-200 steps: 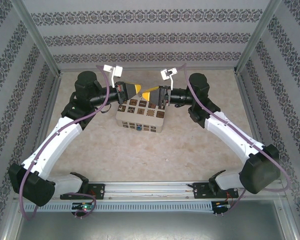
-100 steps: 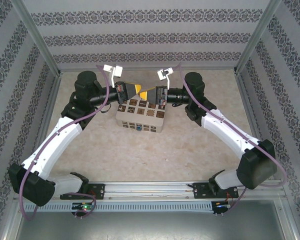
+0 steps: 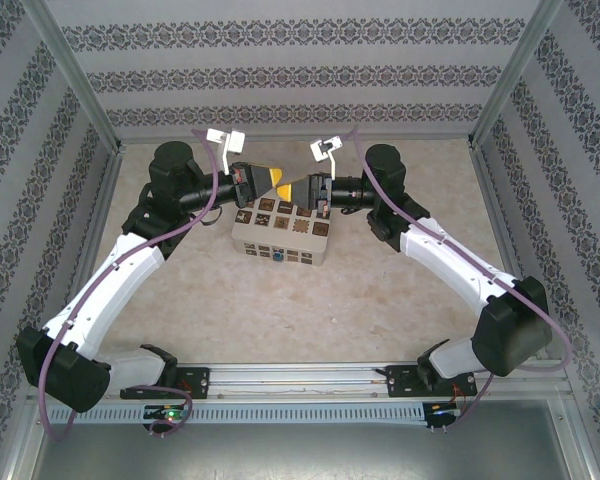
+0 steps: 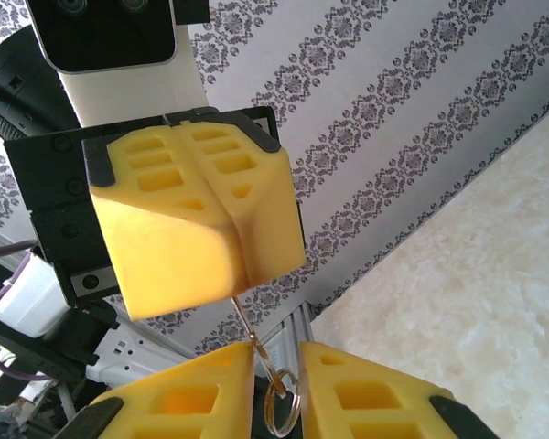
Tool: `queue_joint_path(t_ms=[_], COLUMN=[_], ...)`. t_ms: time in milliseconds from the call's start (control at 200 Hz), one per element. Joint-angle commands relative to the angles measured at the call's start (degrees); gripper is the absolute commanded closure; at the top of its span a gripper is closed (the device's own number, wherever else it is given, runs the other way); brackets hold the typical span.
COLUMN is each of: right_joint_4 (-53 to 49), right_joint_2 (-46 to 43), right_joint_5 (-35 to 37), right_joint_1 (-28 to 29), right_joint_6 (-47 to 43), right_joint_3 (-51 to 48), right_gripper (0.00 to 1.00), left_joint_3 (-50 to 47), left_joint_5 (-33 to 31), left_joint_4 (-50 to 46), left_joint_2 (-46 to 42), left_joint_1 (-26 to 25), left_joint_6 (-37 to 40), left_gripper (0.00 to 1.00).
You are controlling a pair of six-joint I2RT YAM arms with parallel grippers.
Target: Unlock the padlock with the key
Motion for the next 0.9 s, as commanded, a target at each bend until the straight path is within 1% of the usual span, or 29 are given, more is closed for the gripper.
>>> queue_joint_path(t_ms=[0, 210, 360, 410, 475, 530, 620, 670, 720, 804, 864, 899], right_joint_4=[1.3, 1.1, 0.9, 0.4, -0.8, -2.1, -5.4, -8.7, -12.8, -19.2, -22.0, -22.9], right_joint_2=[0.6, 0.4, 0.0, -0.1, -0.6, -1.0, -1.7, -2.0, -2.3, -2.3, -2.0, -1.8], right_joint_5=[-1.2, -1.0, -0.8, -0.5, 0.2, 1.0, 3.0, 4.5, 6.6, 10.4, 12.6, 13.8], right_joint_1=[0.7, 0.9, 0.9, 0.9, 0.7, 0.5, -0.4, -1.0, -1.4, -2.0, -2.4, -2.7], right_joint_6=[-0.5, -0.6, -0.8, -1.2, -2.3, -3.5, -6.0, -8.4, -11.3, -16.3, -18.6, -19.1], right_joint_3=[1.7, 1.6, 1.5, 1.5, 1.3, 1.0, 0.1, -0.3, -0.6, -1.2, -1.9, -2.6], right_gripper=[0.81, 0.89, 1.0, 1.0, 1.0, 1.0, 1.0, 1.0, 1.0, 1.0, 1.0, 1.0], left_joint_3=[1.7, 1.4, 1.0, 0.9, 0.2, -0.6, -2.1, -2.7, -3.3, -5.3, -7.5, -9.1], left_joint_5=[-0.2, -0.8, -1.1, -1.5, -2.8, -4.0, -7.2, -9.8, -12.7, -16.3, -18.9, -19.9], left_joint_4=[1.8, 1.7, 1.7, 1.7, 1.7, 1.8, 0.5, -1.8, -5.1, -9.5, -11.7, -12.4], left_joint_2=[-0.4, -0.7, -1.1, -1.3, -2.1, -3.1, -5.2, -6.5, -7.5, -9.3, -10.5, -11.2], left_joint_1=[0.5, 0.7, 1.1, 1.2, 1.6, 2.2, 3.1, 3.4, 3.5, 3.6, 3.6, 3.7], left_joint_6=[1.3, 1.5, 1.2, 1.2, 1.3, 1.5, 2.4, 3.9, 5.9, 9.0, 9.9, 10.3], left_gripper=[1.0, 1.0, 1.0, 1.0, 0.86, 0.68, 0.5, 0.45, 0.3, 0.09, 0.0, 0.01])
